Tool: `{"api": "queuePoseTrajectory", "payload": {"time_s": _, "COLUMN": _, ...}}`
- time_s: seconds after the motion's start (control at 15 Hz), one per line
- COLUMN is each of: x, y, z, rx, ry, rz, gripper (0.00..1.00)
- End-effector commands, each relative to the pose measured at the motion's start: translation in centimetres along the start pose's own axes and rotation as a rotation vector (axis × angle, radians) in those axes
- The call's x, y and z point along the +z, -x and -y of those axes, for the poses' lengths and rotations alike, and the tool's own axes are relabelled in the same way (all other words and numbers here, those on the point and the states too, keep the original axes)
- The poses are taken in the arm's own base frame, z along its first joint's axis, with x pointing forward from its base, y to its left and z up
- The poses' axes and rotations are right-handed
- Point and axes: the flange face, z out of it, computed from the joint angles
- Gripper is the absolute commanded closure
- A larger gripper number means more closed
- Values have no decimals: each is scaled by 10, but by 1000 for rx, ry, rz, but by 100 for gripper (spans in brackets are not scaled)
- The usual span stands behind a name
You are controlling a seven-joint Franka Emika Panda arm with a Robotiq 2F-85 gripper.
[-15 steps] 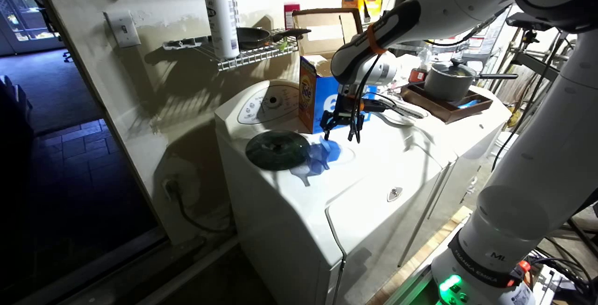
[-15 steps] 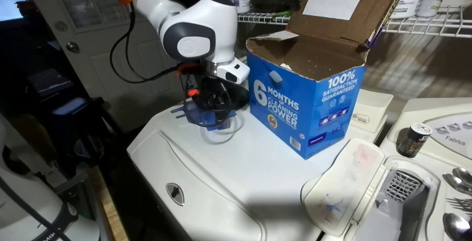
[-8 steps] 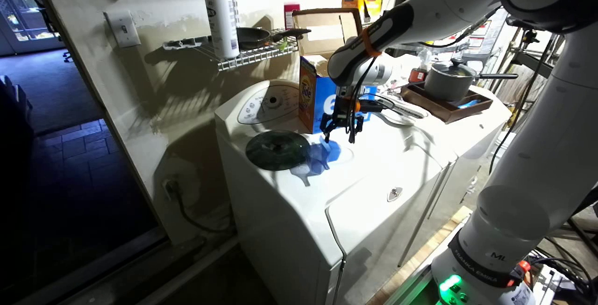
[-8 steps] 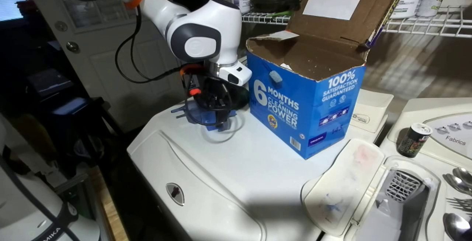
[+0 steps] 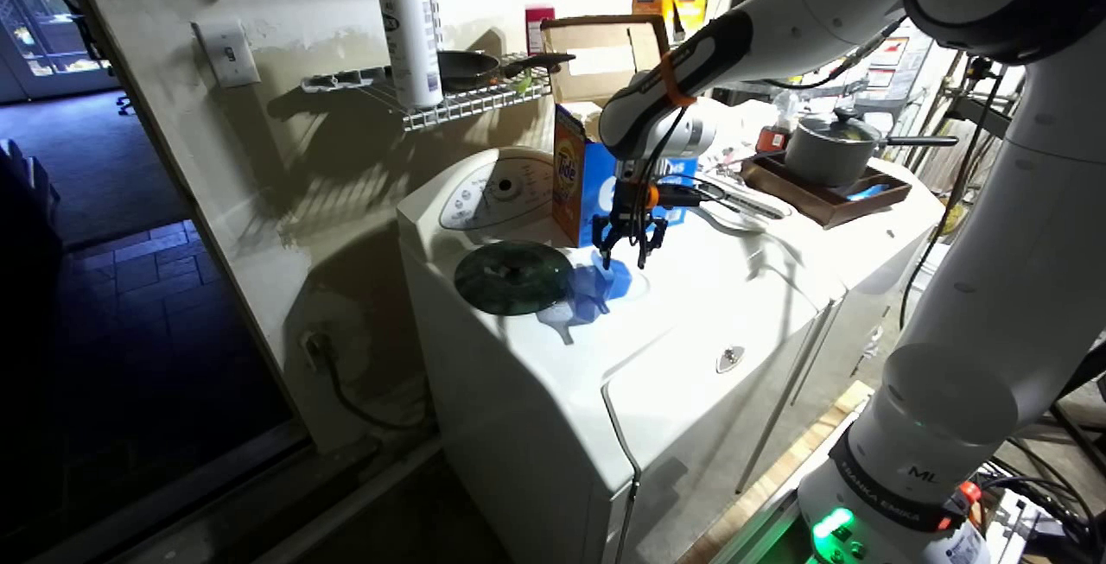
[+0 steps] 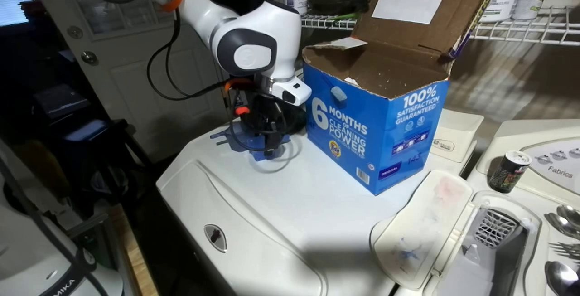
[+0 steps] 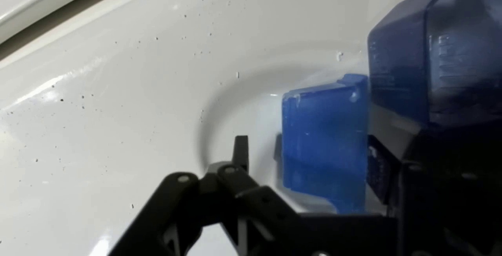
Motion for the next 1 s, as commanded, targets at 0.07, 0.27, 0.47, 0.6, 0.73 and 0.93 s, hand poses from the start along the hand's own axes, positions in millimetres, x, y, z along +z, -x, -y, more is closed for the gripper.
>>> {"api": "queuePoseTrajectory", "payload": {"time_s": 0.07, "x": -4, "y": -3, "z": 4, "rx": 19, "ry": 21, "rz": 8, "gripper": 38}}
{"api": "queuePoseTrajectory", "payload": {"time_s": 0.27, "x": -5, "y": -2, "z": 3, "rx": 23, "ry": 18, "rz": 4, "gripper": 37}}
{"api": "queuePoseTrajectory", "payload": {"time_s": 0.47, "x": -7, "y": -1, "z": 2, "rx": 24, "ry": 15, "rz": -3, "gripper": 44}}
{"api": "queuePoseTrajectory", "payload": {"time_s": 0.6, "x": -7, "y": 0, "z": 2, "rx": 26, "ry": 15, "rz": -6, "gripper": 50}}
{"api": "queuePoseTrajectory", "payload": {"time_s": 0.73, "x": -8, "y": 0, "z": 1, "rx": 27, "ry": 14, "rz": -9, "gripper": 53}}
{"api": "queuePoseTrajectory", "payload": {"time_s": 0.93, "x": -8, "y": 1, "z": 1, "rx": 29, "ry": 13, "rz": -12, "gripper": 56}}
